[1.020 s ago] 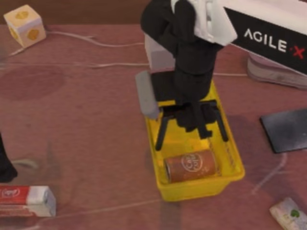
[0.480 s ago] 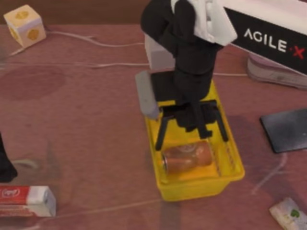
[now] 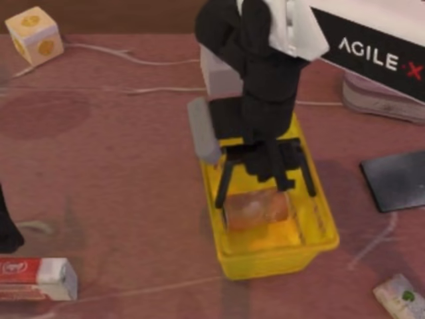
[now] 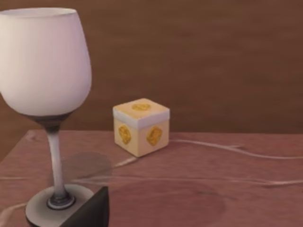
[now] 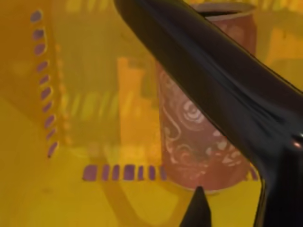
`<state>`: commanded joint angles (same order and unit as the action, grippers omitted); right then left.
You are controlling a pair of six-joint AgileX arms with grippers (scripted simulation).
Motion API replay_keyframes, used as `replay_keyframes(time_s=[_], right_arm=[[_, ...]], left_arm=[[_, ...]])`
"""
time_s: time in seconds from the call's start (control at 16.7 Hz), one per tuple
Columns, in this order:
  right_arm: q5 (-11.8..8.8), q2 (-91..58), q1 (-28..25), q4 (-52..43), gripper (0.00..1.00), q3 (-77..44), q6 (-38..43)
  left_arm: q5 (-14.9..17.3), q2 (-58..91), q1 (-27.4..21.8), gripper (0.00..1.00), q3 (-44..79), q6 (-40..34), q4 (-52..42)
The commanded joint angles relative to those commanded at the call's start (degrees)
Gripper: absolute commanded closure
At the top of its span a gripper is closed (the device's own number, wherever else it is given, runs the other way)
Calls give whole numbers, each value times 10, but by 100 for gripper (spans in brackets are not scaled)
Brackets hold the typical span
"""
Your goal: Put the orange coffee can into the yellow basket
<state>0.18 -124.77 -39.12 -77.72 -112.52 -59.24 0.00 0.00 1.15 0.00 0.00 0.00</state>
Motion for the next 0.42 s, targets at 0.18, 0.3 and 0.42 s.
replay_keyframes(time_s=[0.18, 0.3, 0.42], right_arm=[[0, 9, 8, -47, 100, -37, -10], [0, 17, 13, -79, 100, -60, -16], [0, 20, 15, -91, 100, -71, -19]], left_arm=[[0, 0, 0, 0, 0, 0, 0], [0, 0, 0, 0, 0, 0, 0], [0, 0, 0, 0, 0, 0, 0]])
